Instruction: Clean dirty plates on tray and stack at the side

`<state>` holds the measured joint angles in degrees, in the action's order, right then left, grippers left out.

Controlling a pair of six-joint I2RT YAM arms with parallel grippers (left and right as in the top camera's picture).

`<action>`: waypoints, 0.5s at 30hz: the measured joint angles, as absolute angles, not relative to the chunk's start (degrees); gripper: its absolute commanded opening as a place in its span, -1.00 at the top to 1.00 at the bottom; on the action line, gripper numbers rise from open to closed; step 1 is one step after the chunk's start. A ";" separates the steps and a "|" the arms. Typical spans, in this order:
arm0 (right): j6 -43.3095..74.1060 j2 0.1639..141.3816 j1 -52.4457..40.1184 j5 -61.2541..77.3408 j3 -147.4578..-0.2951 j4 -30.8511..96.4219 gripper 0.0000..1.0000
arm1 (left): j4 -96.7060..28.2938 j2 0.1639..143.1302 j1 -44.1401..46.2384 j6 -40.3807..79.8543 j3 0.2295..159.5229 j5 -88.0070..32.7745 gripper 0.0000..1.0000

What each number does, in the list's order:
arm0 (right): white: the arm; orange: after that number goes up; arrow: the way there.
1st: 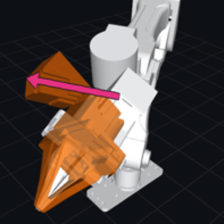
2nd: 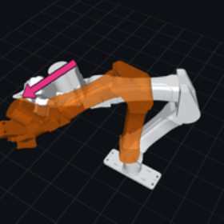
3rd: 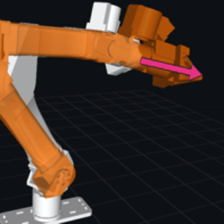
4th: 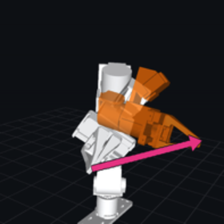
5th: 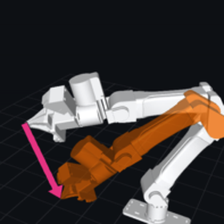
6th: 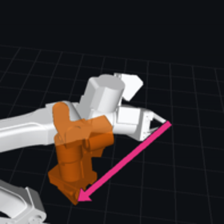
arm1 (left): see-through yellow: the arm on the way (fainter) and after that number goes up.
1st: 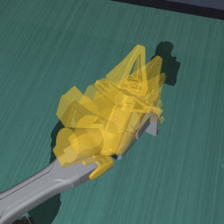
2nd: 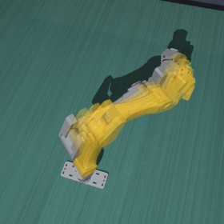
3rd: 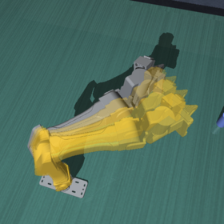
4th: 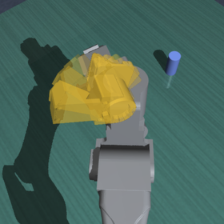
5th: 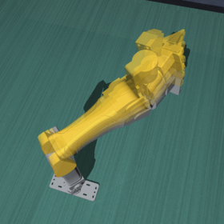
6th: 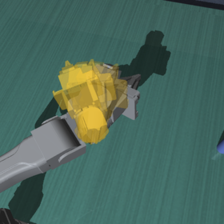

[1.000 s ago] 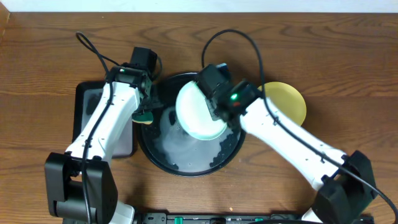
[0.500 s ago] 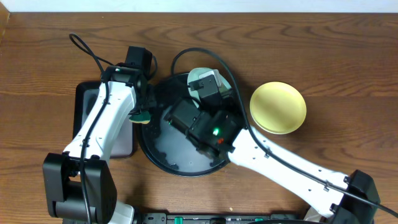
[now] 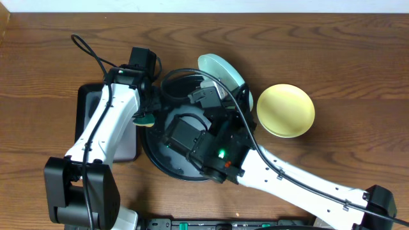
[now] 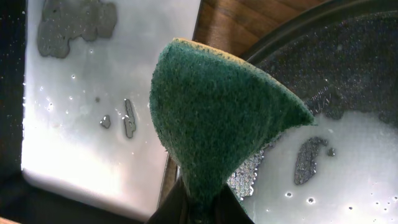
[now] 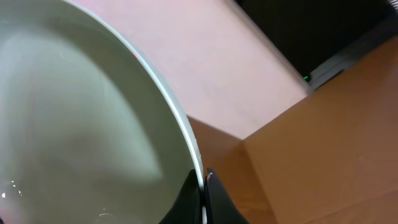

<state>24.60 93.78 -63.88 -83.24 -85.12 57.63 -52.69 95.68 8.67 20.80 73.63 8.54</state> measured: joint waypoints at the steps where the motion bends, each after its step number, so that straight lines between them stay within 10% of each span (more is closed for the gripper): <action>1: 24.60 93.71 -64.16 -84.20 -85.12 57.65 0.98 | -52.69 95.68 8.67 20.80 73.63 8.54 0.85; 15: 24.60 93.60 -65.23 -87.55 -85.12 57.60 0.98 | -52.69 95.68 8.67 20.80 73.63 8.54 0.85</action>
<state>24.60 93.60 -65.23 -87.55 -85.12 57.60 -52.69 95.68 8.67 20.80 73.63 8.54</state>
